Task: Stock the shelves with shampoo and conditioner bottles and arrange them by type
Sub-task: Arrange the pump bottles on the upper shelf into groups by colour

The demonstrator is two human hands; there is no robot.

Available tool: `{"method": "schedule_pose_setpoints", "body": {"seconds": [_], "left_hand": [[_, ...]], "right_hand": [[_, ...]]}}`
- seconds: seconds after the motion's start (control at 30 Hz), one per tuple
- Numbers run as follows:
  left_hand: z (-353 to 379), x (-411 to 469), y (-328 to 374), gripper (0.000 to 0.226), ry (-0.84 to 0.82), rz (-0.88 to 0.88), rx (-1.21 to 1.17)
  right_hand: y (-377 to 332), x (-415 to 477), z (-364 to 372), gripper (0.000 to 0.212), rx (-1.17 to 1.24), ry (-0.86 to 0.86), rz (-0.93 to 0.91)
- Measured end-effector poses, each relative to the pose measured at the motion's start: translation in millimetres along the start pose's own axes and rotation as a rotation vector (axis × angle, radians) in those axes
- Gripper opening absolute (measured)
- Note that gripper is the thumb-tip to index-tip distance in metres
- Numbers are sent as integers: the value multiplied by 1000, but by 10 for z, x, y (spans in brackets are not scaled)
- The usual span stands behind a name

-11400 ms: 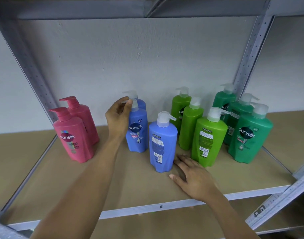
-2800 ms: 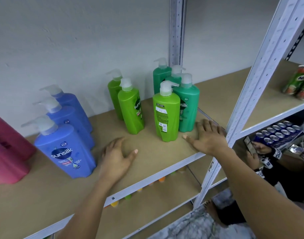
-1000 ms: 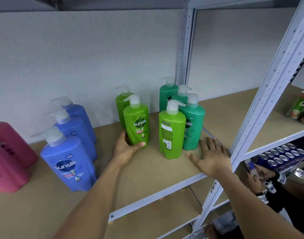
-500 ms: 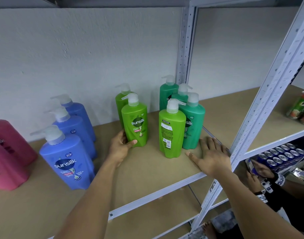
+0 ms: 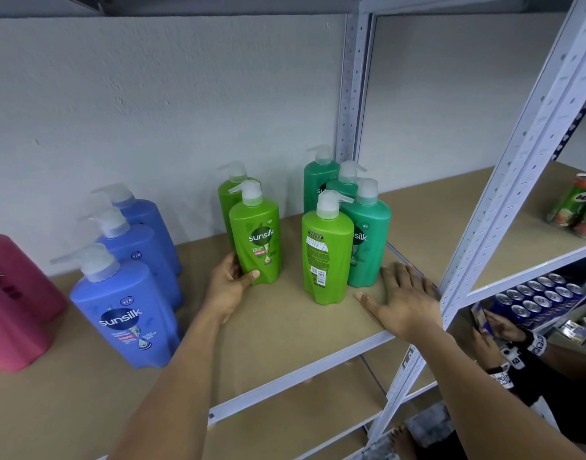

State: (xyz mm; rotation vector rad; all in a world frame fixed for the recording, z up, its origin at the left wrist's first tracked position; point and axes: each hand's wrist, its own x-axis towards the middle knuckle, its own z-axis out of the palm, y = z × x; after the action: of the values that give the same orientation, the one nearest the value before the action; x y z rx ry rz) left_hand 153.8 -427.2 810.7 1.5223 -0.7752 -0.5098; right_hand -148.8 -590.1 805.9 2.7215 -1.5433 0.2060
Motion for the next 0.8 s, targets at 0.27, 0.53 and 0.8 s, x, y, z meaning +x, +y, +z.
{"method": "schedule_pose_setpoints", "body": {"seconds": [0.27, 0.53, 0.8], "left_hand": [[0, -6, 26, 55, -7, -23, -2], [13, -85, 58, 65, 52, -22, 15], [-91, -879, 56, 76, 35, 49, 825]], "right_hand": [[6, 13, 14, 99, 23, 5, 3], [23, -7, 11, 97, 73, 12, -13], [-310, -379, -85, 31, 815, 523, -108]]}}
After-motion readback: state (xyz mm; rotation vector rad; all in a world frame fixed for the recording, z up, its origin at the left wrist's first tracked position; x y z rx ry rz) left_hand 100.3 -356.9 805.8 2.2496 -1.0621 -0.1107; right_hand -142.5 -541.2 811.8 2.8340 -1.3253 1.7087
